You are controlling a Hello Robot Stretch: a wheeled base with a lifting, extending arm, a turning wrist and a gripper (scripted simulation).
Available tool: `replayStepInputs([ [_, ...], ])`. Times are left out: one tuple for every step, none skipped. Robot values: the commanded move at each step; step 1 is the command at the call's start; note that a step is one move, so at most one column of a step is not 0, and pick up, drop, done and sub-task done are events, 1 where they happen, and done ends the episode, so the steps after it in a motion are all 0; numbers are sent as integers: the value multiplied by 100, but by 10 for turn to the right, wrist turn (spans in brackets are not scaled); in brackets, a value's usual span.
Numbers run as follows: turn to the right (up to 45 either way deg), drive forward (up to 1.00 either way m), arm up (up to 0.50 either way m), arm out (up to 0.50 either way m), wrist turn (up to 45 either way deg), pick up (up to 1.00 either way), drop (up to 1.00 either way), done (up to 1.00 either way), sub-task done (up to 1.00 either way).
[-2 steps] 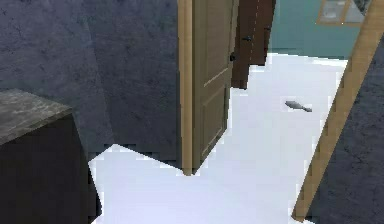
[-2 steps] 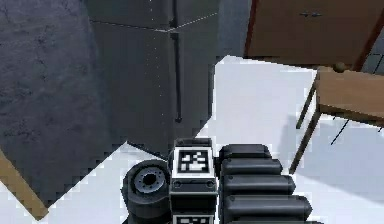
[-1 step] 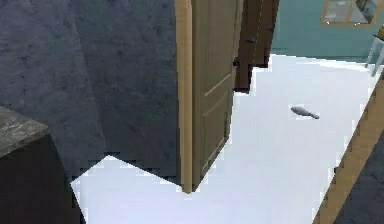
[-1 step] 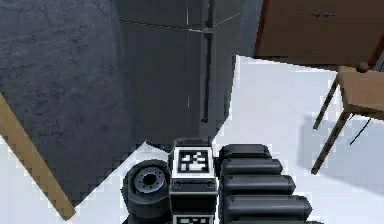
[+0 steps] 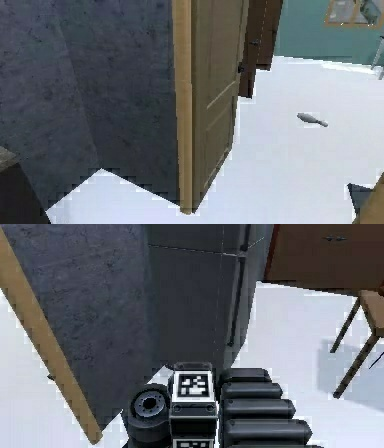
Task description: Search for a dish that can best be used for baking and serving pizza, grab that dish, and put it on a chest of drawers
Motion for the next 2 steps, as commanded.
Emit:
replayStepInputs([
  [270, 0, 0, 0, 0, 0, 0, 0, 0],
  [0, 100, 0, 0, 0, 0, 0, 0, 0],
])
